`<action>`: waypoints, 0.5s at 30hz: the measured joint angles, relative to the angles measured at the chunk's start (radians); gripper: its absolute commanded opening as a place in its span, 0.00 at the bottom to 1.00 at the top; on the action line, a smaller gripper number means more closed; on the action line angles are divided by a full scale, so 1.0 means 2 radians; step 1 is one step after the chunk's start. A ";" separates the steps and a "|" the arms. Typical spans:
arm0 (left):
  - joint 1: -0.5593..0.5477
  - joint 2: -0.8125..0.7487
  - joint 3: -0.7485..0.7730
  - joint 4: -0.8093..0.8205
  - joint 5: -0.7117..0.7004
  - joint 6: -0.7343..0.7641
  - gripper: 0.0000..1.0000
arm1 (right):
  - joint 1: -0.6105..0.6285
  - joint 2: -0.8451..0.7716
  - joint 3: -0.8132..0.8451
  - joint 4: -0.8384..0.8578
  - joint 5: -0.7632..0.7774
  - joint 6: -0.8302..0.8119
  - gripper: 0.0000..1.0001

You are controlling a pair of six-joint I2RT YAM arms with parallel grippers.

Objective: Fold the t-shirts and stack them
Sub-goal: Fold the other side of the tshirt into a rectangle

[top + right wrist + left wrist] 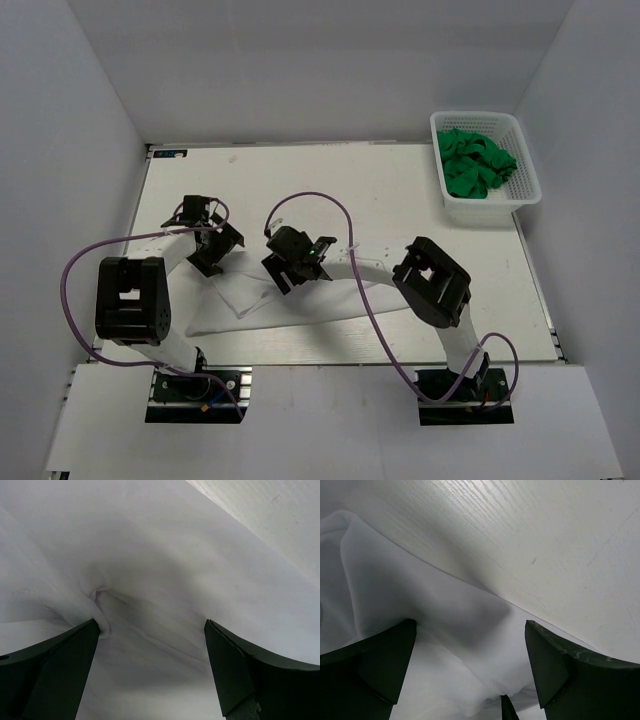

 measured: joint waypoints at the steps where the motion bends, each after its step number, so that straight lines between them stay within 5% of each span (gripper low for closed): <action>1: 0.000 0.000 0.000 -0.001 -0.001 0.000 1.00 | 0.000 -0.001 -0.002 0.003 0.003 -0.001 0.90; 15: -0.002 -0.019 0.040 -0.038 -0.003 0.035 1.00 | -0.005 -0.061 -0.003 0.006 -0.030 -0.010 0.90</action>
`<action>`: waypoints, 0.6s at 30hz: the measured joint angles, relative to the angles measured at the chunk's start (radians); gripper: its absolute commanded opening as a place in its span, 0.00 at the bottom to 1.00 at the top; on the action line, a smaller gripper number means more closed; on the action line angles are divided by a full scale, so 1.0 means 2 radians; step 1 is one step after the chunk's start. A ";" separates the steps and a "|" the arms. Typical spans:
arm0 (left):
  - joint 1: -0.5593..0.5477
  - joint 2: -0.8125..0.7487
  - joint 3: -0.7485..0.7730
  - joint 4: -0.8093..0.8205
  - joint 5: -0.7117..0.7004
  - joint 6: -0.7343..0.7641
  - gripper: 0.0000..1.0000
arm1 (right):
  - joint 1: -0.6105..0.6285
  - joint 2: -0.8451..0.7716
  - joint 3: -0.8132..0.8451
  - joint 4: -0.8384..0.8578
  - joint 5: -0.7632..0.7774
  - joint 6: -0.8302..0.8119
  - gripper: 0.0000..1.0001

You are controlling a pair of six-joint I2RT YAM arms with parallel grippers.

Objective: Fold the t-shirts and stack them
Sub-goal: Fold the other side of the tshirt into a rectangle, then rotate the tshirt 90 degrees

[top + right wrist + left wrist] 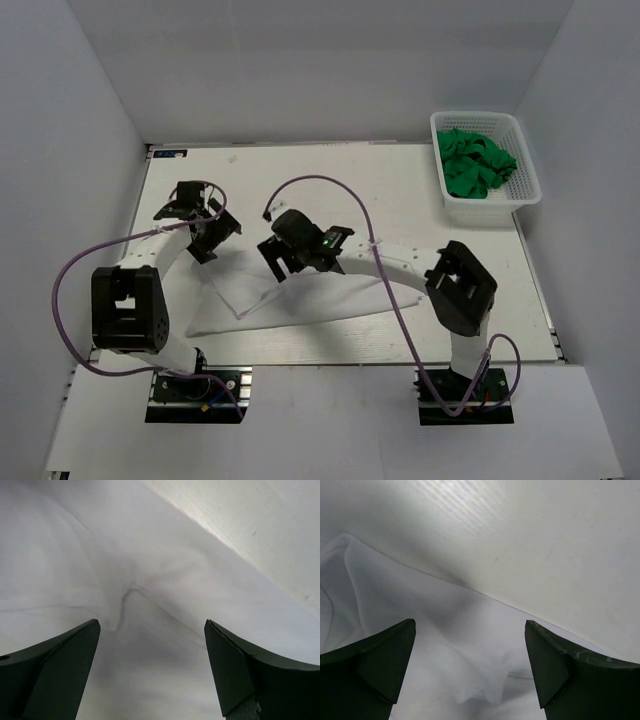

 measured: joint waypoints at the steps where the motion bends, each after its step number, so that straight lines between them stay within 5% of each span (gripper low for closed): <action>1: 0.000 -0.008 0.011 -0.006 0.001 0.001 1.00 | -0.002 -0.014 0.004 0.000 -0.002 0.004 0.90; 8: -0.009 -0.070 0.046 -0.043 0.002 0.001 1.00 | -0.059 -0.068 0.014 0.001 -0.021 0.053 0.90; 14: -0.048 -0.085 -0.022 -0.054 0.025 -0.002 1.00 | -0.166 -0.097 -0.092 -0.007 -0.043 0.095 0.90; 18: -0.069 -0.064 -0.064 -0.063 0.034 -0.019 0.80 | -0.213 -0.097 -0.135 -0.023 -0.052 0.104 0.90</action>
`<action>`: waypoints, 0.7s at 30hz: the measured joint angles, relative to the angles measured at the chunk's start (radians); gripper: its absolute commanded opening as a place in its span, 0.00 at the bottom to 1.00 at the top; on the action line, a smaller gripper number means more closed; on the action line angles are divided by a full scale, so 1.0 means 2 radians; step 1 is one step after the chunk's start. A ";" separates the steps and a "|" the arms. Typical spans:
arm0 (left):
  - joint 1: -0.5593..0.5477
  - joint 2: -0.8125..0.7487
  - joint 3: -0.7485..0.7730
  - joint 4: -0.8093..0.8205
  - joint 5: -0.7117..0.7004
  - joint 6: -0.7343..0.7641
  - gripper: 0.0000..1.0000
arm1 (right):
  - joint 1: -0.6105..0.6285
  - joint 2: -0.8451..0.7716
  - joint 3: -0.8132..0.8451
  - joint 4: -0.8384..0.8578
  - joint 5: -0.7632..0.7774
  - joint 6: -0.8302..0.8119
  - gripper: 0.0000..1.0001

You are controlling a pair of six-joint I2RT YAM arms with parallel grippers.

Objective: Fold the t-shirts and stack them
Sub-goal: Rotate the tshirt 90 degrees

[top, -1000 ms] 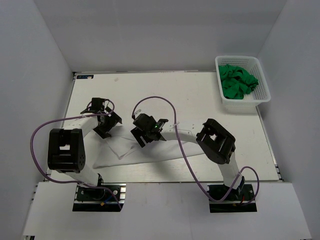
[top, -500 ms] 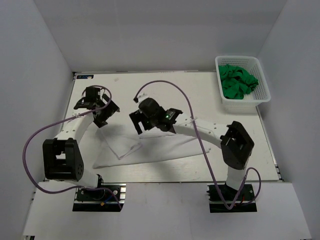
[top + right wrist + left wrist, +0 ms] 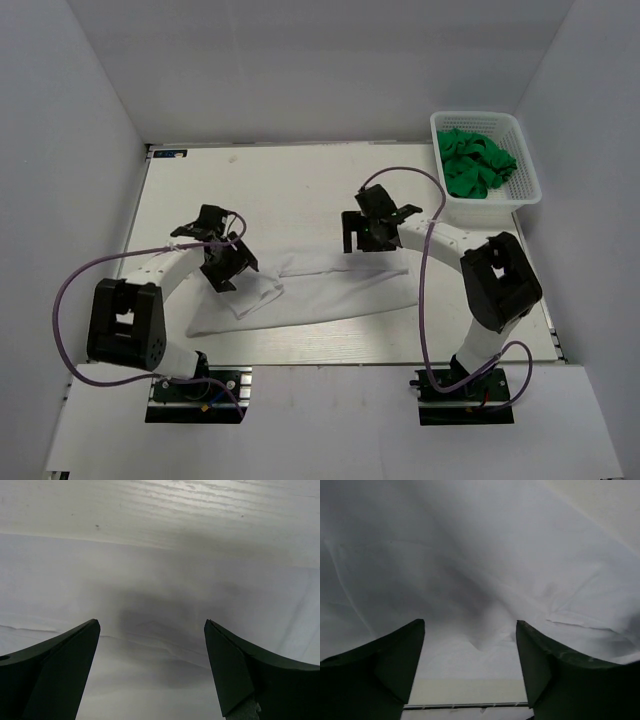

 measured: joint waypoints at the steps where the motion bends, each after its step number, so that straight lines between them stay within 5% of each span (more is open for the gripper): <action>1: -0.003 0.008 -0.001 -0.005 -0.001 -0.003 0.70 | -0.008 0.001 -0.002 -0.005 -0.005 0.002 0.90; 9: -0.014 0.074 0.020 -0.013 -0.030 -0.014 0.12 | -0.045 0.024 -0.011 0.011 -0.044 0.005 0.90; 16: -0.016 0.159 0.093 -0.068 -0.025 -0.014 0.14 | -0.060 0.021 -0.041 0.029 -0.050 0.003 0.90; 21: -0.013 0.272 0.245 -0.132 -0.041 -0.012 0.14 | -0.055 -0.008 -0.075 0.038 -0.060 -0.007 0.90</action>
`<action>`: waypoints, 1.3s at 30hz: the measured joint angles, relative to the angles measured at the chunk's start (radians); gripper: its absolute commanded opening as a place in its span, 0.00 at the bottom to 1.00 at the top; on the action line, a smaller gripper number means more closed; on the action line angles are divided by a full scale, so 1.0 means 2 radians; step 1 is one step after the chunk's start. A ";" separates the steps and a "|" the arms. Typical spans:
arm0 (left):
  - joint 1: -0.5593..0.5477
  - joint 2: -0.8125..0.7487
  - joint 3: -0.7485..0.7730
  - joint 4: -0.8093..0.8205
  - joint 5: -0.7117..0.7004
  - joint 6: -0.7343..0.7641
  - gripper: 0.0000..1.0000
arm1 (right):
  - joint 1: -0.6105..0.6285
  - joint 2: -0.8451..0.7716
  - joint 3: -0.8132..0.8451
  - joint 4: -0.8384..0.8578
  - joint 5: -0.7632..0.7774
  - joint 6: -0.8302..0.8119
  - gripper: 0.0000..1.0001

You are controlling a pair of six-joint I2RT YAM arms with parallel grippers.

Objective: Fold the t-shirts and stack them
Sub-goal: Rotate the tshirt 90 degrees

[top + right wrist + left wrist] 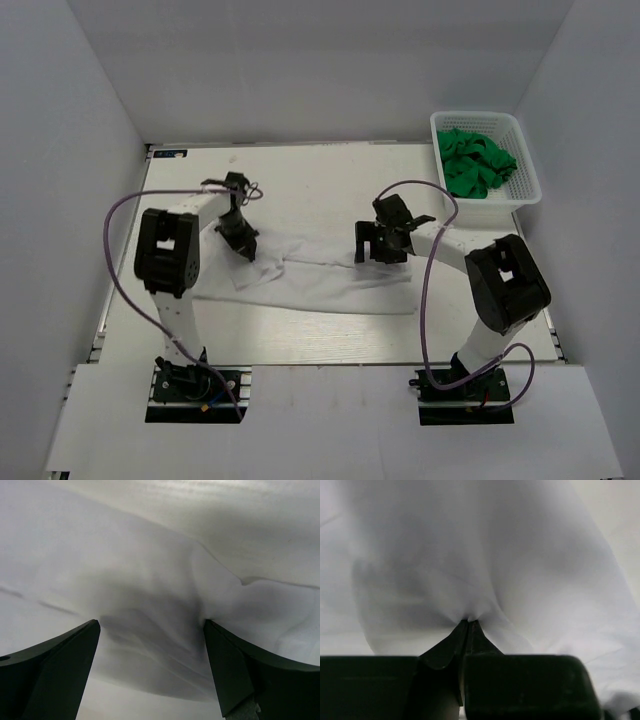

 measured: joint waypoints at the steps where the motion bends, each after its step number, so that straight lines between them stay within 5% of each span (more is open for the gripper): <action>1: -0.001 0.023 0.039 -0.010 -0.008 0.002 0.14 | 0.003 -0.008 -0.008 -0.001 -0.004 -0.002 0.90; 7: -0.004 0.193 0.316 0.004 -0.013 0.011 0.18 | 0.040 -0.029 -0.030 -0.015 -0.034 -0.025 0.90; 12: -0.005 0.294 0.454 0.123 0.049 0.015 0.38 | 0.076 0.011 0.017 -0.024 -0.093 -0.083 0.90; 16: -0.013 0.330 0.477 0.244 0.081 0.017 0.48 | 0.117 0.078 0.103 -0.053 -0.166 -0.135 0.90; 21: -0.032 0.409 0.554 0.355 0.112 -0.008 0.48 | 0.150 0.110 0.141 -0.076 -0.252 -0.171 0.90; 26: -0.044 0.418 0.537 0.422 0.121 -0.032 0.48 | 0.164 0.111 0.147 -0.098 -0.273 -0.182 0.90; 29: -0.047 0.408 0.523 0.427 0.108 -0.033 0.58 | 0.164 0.111 0.151 -0.107 -0.274 -0.182 0.90; 33: -0.051 0.382 0.505 0.419 0.093 -0.021 1.00 | 0.163 0.106 0.152 -0.107 -0.266 -0.175 0.90; 39: -0.052 0.314 0.476 0.369 0.088 0.026 1.00 | 0.159 0.023 0.134 -0.078 -0.209 -0.120 0.90</action>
